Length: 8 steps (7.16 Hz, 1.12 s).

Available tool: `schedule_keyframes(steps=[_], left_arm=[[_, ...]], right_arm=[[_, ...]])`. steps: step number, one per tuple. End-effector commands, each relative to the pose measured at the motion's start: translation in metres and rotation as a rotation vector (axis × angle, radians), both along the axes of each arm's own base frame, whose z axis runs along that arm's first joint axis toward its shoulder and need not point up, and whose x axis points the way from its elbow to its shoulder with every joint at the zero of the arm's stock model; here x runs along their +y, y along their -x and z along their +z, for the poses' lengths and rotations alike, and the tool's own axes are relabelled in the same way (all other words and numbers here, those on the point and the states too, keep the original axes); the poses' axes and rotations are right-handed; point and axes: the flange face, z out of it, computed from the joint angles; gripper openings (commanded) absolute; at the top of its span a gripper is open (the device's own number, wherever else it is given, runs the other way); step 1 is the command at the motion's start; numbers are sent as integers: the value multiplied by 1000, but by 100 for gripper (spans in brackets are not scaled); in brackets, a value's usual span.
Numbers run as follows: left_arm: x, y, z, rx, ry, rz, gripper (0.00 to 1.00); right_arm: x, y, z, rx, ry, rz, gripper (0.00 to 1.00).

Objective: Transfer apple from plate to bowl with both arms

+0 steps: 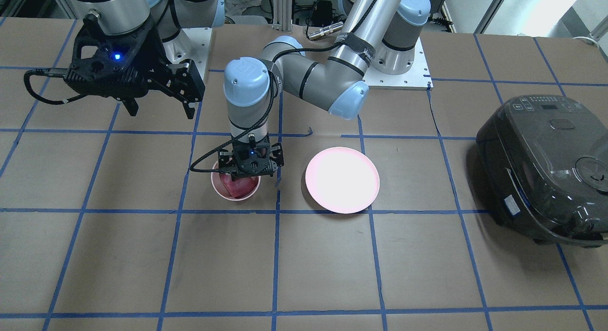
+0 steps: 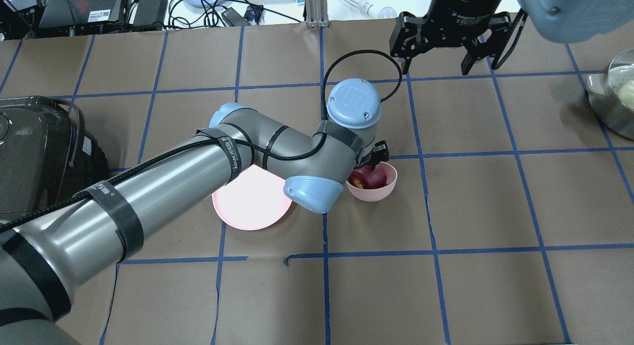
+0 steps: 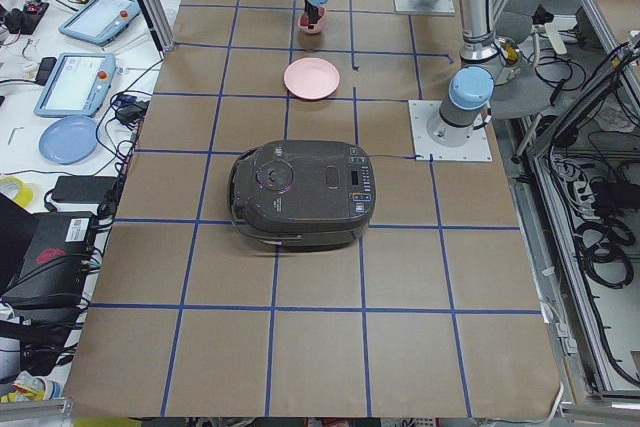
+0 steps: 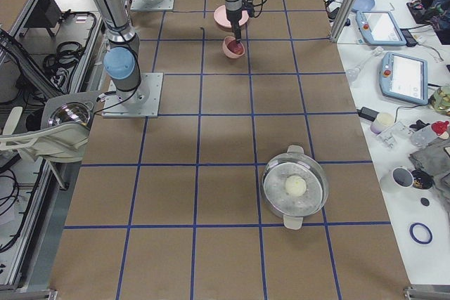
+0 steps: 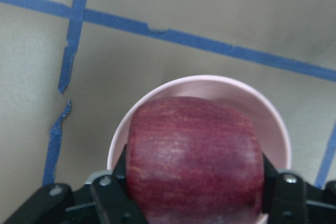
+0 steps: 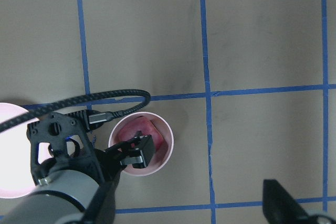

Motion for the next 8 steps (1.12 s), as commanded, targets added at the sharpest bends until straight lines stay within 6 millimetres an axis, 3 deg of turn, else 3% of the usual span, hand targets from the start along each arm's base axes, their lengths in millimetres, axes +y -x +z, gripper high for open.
schedule_keyframes(steps=[1, 2, 3, 4, 5, 6, 8], left_arm=[[-24, -67, 7, -22, -16, -39, 100], [-24, -82, 8, -21, -23, -37, 100], [-18, -79, 13, -17, -17, -45, 100], [-16, -85, 29, -11, -1, -39, 100], [-18, -104, 39, -39, -31, -94, 100], [-29, -145, 56, -54, -63, -104, 100], [-43, -248, 113, -69, -73, -151, 100]], right_arm=[[0, 0, 0, 0, 1, 0, 100], [0, 0, 0, 3, 1, 0, 100], [0, 0, 0, 1, 1, 0, 100], [0, 0, 0, 1, 1, 0, 100], [0, 0, -1, 0, -1, 0, 100], [0, 0, -1, 0, -1, 0, 100], [0, 0, -1, 2, -1, 0, 100]])
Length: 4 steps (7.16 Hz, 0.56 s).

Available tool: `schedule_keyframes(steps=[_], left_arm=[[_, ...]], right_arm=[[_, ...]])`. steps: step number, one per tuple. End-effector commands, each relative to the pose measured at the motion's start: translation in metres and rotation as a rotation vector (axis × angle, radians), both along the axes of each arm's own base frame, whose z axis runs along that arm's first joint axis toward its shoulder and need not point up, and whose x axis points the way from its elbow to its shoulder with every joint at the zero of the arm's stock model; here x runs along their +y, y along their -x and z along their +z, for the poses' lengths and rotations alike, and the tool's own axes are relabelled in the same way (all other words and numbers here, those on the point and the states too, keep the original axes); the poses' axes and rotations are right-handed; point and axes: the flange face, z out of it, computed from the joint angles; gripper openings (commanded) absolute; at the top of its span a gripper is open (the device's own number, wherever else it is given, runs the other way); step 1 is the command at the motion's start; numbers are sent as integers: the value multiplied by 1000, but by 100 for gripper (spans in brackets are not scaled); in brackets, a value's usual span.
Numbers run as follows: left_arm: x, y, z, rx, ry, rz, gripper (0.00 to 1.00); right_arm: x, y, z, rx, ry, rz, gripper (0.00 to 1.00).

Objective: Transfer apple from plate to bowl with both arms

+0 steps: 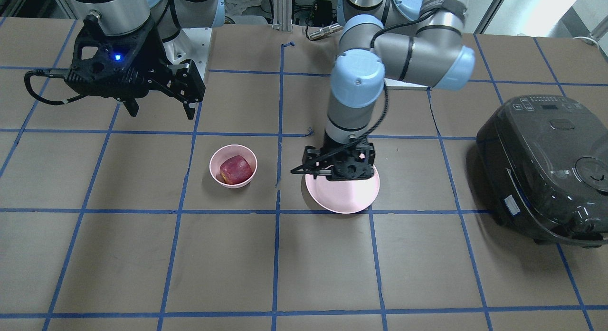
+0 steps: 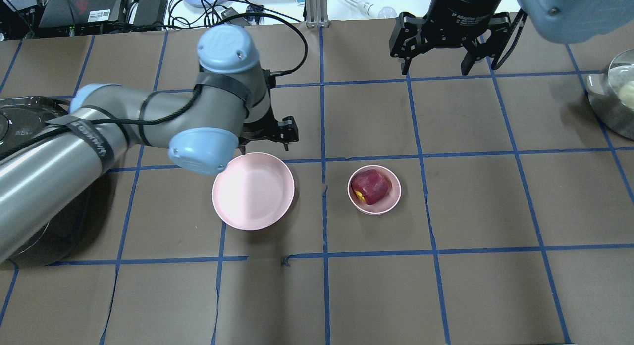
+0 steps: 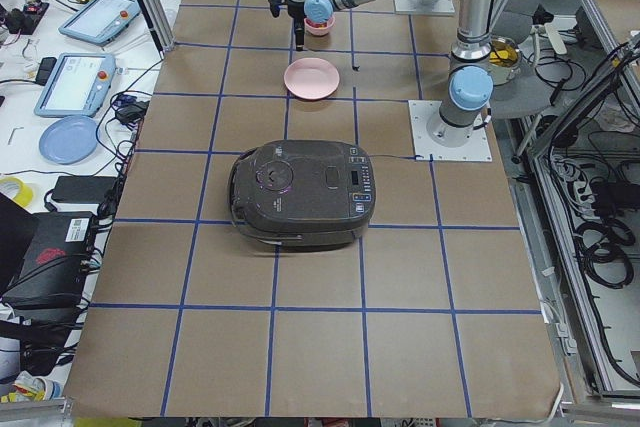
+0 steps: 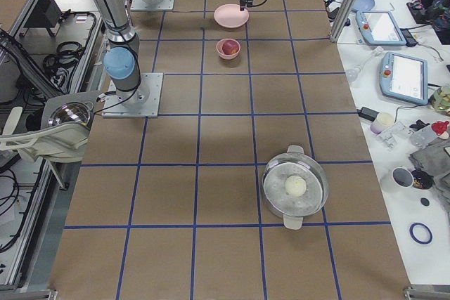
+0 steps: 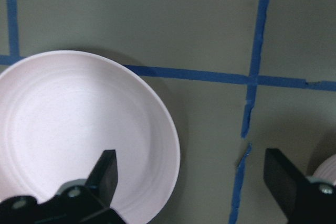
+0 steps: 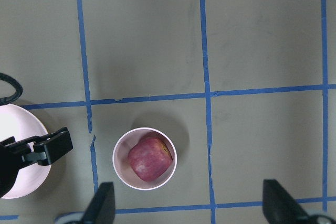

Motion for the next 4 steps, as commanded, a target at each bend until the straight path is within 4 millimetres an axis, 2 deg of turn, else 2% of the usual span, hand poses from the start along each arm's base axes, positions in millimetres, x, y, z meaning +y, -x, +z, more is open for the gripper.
schedule_keyframes(steps=[1, 2, 3, 4], left_arm=[[-3, -99, 65, -18, 16, -56, 100], [3, -113, 101, -18, 32, -45, 100], [11, -110, 143, -13, 45, -50, 100], [23, -107, 177, -8, 23, -43, 100]], right_arm=[[0, 0, 0, 3, -1, 0, 100], [0, -1, -1, 2, -1, 1, 100], [0, 0, 0, 5, 0, 1, 100], [0, 0, 0, 9, -1, 1, 100]])
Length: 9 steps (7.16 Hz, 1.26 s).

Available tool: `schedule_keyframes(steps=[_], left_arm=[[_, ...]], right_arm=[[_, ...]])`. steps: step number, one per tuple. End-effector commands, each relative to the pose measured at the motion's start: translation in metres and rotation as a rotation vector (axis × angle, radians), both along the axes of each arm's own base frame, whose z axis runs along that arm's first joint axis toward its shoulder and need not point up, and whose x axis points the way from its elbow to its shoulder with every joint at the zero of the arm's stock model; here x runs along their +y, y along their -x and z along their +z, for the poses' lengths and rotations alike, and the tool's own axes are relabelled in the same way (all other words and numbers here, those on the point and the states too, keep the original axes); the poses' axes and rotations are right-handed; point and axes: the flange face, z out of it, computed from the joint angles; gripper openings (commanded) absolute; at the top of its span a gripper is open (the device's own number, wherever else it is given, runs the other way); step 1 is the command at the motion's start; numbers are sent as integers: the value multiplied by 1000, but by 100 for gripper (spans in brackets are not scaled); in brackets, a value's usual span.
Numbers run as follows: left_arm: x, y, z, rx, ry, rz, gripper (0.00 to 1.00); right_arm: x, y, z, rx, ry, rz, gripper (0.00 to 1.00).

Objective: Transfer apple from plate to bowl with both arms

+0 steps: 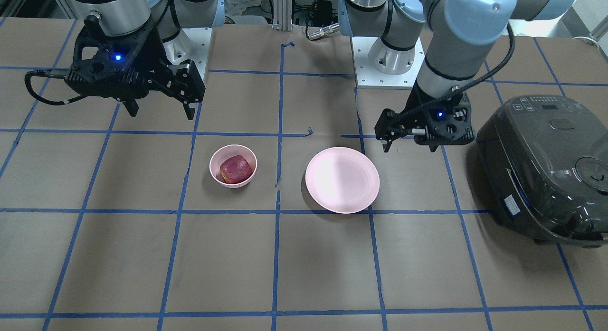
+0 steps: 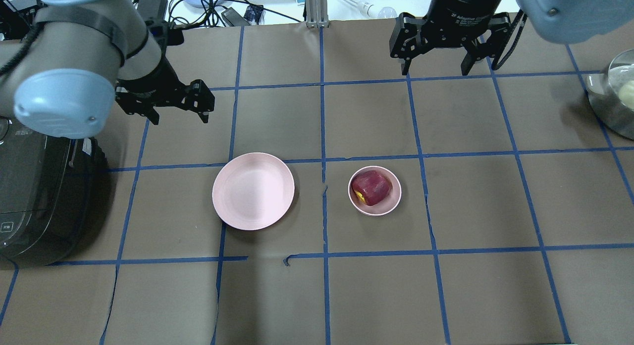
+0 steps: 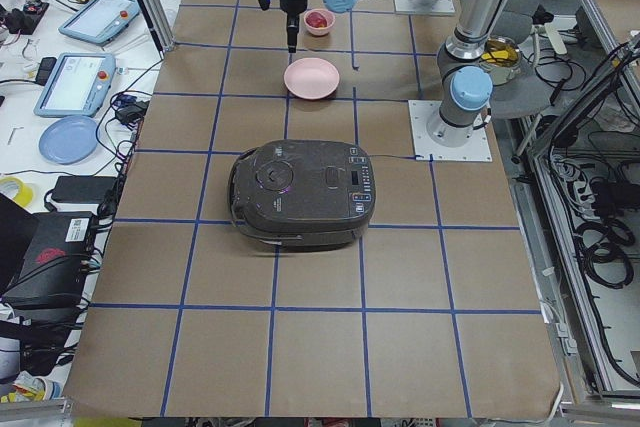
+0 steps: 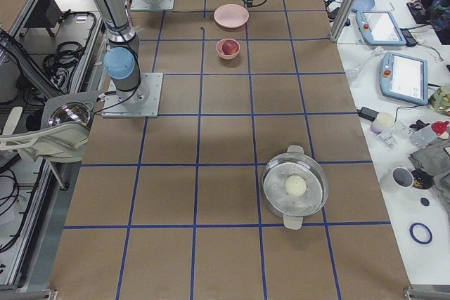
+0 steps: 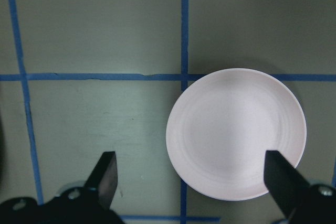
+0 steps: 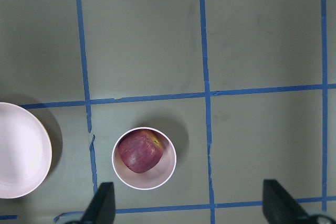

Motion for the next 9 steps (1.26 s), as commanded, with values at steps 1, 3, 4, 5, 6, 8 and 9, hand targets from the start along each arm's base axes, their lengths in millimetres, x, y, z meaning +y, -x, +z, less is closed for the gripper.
schedule_keyframes(steps=[1, 3, 4, 5, 6, 8, 9], left_arm=[[19, 5, 55, 7, -1, 7, 100], [24, 7, 68, -2, 27, 1, 100], [18, 7, 68, -1, 54, -1, 100], [16, 8, 62, 1, 55, 2, 100], [17, 10, 61, 10, 48, -21, 100], [20, 12, 71, 7, 69, -26, 100], [21, 12, 65, 8, 57, -26, 100]], right_arm=[[-1, 0, -2, 0, -4, 0, 100], [-1, -3, 0, -5, 0, 4, 100], [1, -3, 2, -2, 2, 3, 100], [1, -2, 1, 3, 1, 3, 100], [-1, -3, -1, -3, -1, 4, 100], [-1, -2, -1, 3, 0, 3, 100], [-1, -2, -1, 3, -2, 3, 100]])
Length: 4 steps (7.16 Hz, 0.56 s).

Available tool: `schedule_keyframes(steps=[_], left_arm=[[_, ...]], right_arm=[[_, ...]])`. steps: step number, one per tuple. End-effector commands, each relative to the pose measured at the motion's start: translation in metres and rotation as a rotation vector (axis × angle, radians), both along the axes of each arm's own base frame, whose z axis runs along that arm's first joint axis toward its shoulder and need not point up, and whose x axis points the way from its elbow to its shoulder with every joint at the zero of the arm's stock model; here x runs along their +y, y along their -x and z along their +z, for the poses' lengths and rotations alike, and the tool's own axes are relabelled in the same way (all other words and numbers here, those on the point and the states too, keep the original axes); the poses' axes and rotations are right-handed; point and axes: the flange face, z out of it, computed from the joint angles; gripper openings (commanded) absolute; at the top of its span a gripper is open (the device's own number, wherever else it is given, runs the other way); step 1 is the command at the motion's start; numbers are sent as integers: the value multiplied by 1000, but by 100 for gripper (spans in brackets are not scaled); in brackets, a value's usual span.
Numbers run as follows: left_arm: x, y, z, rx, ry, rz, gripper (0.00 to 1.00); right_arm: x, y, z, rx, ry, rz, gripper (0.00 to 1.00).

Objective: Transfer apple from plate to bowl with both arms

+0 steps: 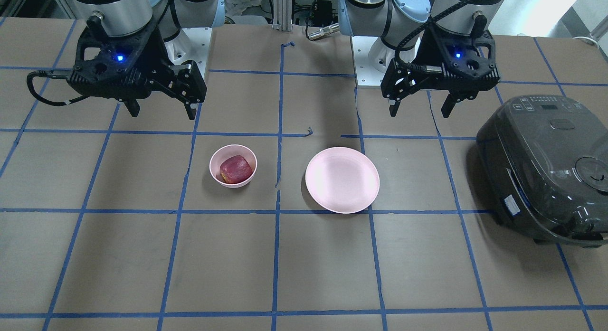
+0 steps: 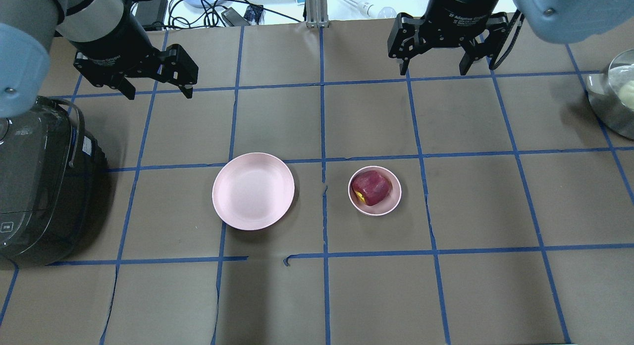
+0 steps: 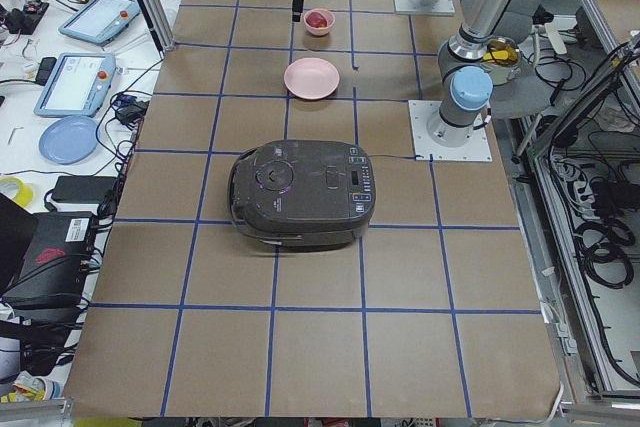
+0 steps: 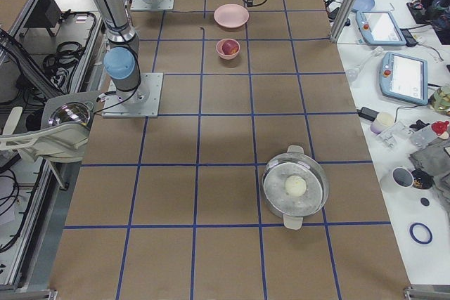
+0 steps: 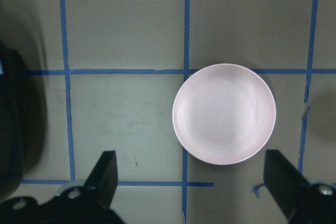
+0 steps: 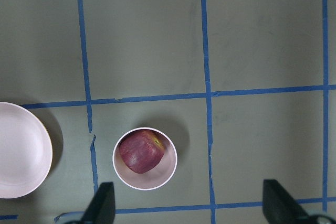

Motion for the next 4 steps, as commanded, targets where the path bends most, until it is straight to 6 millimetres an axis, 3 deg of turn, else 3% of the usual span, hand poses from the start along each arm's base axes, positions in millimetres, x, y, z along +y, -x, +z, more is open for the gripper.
schedule_keyframes(steps=[1, 4], left_arm=[[-1, 0, -7, 3, -14, 8, 100], [0, 1, -5, 4, -9, 12, 100]], right_arm=[[-1, 0, -2, -2, -3, 0, 100], [-2, 0, -3, -5, -7, -1, 100]])
